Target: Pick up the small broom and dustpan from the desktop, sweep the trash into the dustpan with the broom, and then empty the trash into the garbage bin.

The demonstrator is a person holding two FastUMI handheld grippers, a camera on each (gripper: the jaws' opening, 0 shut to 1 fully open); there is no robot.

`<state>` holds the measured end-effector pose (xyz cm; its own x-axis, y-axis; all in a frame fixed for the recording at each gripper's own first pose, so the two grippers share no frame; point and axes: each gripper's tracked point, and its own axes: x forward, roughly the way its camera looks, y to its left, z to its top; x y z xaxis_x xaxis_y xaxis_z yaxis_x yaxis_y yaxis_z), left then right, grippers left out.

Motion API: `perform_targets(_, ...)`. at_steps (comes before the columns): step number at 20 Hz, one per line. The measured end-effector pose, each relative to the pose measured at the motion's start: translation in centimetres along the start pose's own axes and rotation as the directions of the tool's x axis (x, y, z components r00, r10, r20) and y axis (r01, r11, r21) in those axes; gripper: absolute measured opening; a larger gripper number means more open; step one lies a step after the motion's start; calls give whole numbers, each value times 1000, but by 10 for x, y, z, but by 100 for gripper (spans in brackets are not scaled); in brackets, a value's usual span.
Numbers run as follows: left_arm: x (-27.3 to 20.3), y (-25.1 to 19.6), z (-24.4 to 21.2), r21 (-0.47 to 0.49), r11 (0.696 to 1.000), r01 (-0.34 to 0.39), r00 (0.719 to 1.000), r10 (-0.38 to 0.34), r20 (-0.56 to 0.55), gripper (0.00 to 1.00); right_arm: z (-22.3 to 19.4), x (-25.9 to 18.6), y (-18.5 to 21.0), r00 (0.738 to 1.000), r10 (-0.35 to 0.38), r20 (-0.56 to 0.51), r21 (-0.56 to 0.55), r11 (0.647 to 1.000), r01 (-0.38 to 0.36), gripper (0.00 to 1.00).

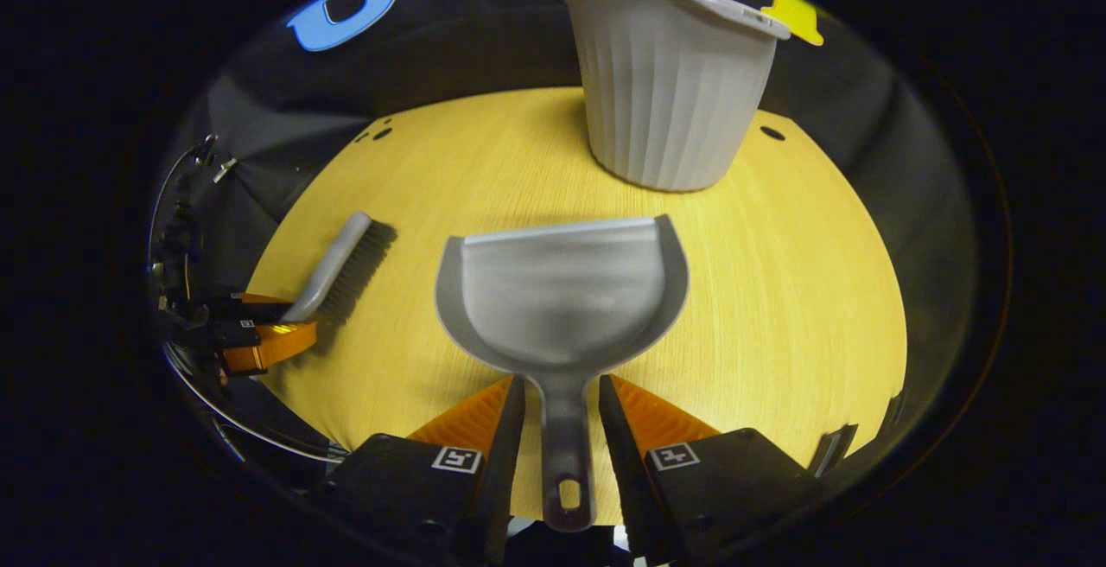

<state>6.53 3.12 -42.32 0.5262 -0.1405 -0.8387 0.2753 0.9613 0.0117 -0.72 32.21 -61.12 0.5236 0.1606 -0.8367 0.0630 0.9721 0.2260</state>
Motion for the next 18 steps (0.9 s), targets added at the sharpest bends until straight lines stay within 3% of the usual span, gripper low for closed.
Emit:
perform_targets(1,-10,2,6,2,1000,-6,1000,6,24,62,7,-13,0,1000,2,30,-1,1000,-2,65)
perform_targets(2,-21,3,14,1,1000,-10,998,10,54,62,16,-24,0,998,2,61,-6,1000,-2,58)
perform_targets(5,-58,-4,47,-3,1000,-8,984,8,177,62,49,-62,2,983,-1,182,-27,1000,6,57)
perform_targets(7,-89,-11,79,1,1000,-8,958,7,286,62,76,-91,5,962,-1,274,-40,999,12,57)
perform_targets(9,-124,-16,113,15,1000,-20,912,12,410,61,106,-119,10,928,-1,372,-59,998,25,57)
perform_targets(12,-180,-24,162,-16,1000,-11,820,18,573,61,154,-167,16,857,-2,516,-88,995,55,57)
perform_targets(18,-270,-25,210,-110,993,46,637,55,768,64,206,-247,26,737,-1,676,-84,993,79,57)
